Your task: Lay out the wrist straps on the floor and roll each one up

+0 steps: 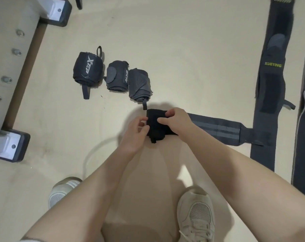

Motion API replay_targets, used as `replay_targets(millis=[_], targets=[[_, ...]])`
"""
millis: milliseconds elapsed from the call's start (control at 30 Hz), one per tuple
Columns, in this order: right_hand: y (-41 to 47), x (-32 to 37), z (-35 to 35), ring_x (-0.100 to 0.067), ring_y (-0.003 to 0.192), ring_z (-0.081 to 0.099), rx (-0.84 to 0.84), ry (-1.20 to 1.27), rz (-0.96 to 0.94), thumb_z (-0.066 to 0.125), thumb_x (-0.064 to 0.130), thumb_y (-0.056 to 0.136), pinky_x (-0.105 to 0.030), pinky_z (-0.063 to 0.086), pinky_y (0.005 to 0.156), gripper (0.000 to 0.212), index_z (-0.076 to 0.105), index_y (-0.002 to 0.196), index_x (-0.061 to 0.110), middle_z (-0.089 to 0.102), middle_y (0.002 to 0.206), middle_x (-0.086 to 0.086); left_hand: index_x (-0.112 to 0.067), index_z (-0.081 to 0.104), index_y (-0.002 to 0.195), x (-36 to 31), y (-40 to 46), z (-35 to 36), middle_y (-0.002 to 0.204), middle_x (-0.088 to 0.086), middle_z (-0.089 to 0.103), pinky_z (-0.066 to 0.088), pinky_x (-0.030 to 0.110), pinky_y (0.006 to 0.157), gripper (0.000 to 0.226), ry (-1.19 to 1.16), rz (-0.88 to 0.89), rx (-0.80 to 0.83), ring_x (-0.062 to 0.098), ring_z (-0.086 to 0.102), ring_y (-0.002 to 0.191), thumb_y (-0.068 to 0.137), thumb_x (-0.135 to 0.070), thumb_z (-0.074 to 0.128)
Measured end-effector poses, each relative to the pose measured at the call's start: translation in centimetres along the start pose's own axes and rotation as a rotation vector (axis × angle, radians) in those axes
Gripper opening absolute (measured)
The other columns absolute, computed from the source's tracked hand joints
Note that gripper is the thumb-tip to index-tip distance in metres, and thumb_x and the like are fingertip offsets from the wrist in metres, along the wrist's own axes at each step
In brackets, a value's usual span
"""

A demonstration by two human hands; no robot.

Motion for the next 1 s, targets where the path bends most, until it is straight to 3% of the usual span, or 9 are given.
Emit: replay_targets(millis=[133,300,400,500,600,700,833,900,1000], targets=[[-0.7,-1.4,-0.9,-0.016,0.094,0.053,0.017,0.074,-0.001,0.067,0.029,0.087,-0.024,0.043,0.073,0.036,0.053,0.117,0.014,0.055,0.104,0.001,-0.012,0.049,0.105,-2.1,0.8,1.1,0.112,0.011,0.056,0.052,0.042,0.084,0.018,0.024,0.038,0.032,0.031,0.058,0.103,0.090,-0.010,0.059],[-1.9,-3.2,-1.7,-0.012,0.093,0.053,-0.098,0.082,-0.076,0.060,0.027,0.092,-0.023,0.041,0.076,0.024,0.053,0.112,0.015,0.056,0.102,0.005,-0.024,0.022,0.146,-4.8,2.6,2.1,0.136,0.000,0.041,0.045,0.031,0.092,0.073,0.309,0.051,0.186,0.018,0.048,0.114,0.086,-0.018,0.064],[-3.0,-4.5,-1.6,-0.015,0.092,0.056,-0.180,-0.007,-0.204,0.059,0.028,0.091,-0.021,0.041,0.075,0.015,0.055,0.099,0.016,0.059,0.101,0.002,-0.022,0.046,0.127,-5.7,3.0,3.0,0.105,-0.005,0.053,0.048,0.029,0.080,0.046,0.483,0.043,0.152,0.016,0.053,0.096,0.085,-0.027,0.063],[-4.0,-5.1,-2.1,-0.011,0.101,0.051,-0.158,-0.094,-0.318,0.069,0.034,0.083,-0.021,0.039,0.083,0.045,0.053,0.119,0.014,0.054,0.114,0.004,-0.022,0.055,0.096,-5.7,2.9,4.0,0.099,0.001,0.063,0.055,0.042,0.083,0.026,0.188,-0.174,0.112,0.022,0.063,0.092,0.077,-0.034,0.070],[-4.2,-5.9,-3.1,-0.012,0.116,0.046,-0.113,-0.202,-0.358,0.076,0.032,0.076,-0.022,0.037,0.095,0.073,0.040,0.137,0.013,0.046,0.131,0.003,-0.015,0.059,0.097,-5.6,1.8,5.7,0.092,0.006,0.065,0.057,0.040,0.078,0.020,-0.161,-0.424,0.165,0.021,0.063,0.080,0.087,-0.030,0.066],[-4.1,-7.4,-4.6,-0.016,0.114,0.050,-0.082,-0.266,-0.280,0.075,0.025,0.076,-0.025,0.040,0.091,0.068,0.041,0.134,0.017,0.049,0.130,0.003,-0.016,0.061,0.089,-4.7,0.0,7.6,0.083,0.002,0.064,0.053,0.032,0.072,0.018,-0.115,-0.477,0.190,0.018,0.061,0.074,0.086,-0.033,0.066],[-4.3,-8.9,-5.6,-0.017,0.105,0.056,-0.009,-0.191,-0.231,0.076,0.022,0.076,-0.026,0.044,0.086,0.058,0.048,0.128,0.021,0.060,0.116,0.003,-0.014,0.069,0.095,-3.9,-0.5,8.7,0.091,0.005,0.071,0.054,0.039,0.086,0.047,-0.016,-0.407,0.144,0.022,0.067,0.086,0.066,-0.051,0.070],[-4.0,-8.6,-5.7,-0.015,0.102,0.054,0.012,-0.206,-0.226,0.075,0.025,0.077,-0.026,0.044,0.086,0.058,0.048,0.129,0.024,0.056,0.115,0.004,-0.017,0.068,0.087,-3.9,-0.3,8.6,0.092,0.006,0.071,0.055,0.039,0.083,0.038,-0.058,-0.428,0.128,0.022,0.067,0.084,0.066,-0.048,0.069],[-3.5,-8.1,-5.7,-0.014,0.104,0.047,0.042,-0.120,-0.196,0.075,0.023,0.078,-0.023,0.041,0.090,0.058,0.048,0.130,0.027,0.040,0.119,0.004,-0.016,0.063,0.086,-4.6,-0.2,8.0,0.083,0.003,0.067,0.054,0.031,0.068,0.012,-0.190,-0.499,0.180,0.016,0.062,0.073,0.086,-0.028,0.064]])
Point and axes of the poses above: each hand's wrist, its own y-axis towards the middle knuckle, its own z-axis out of the palm, x = y × z, the point moved 1 cm from there along y, towards the middle knuckle
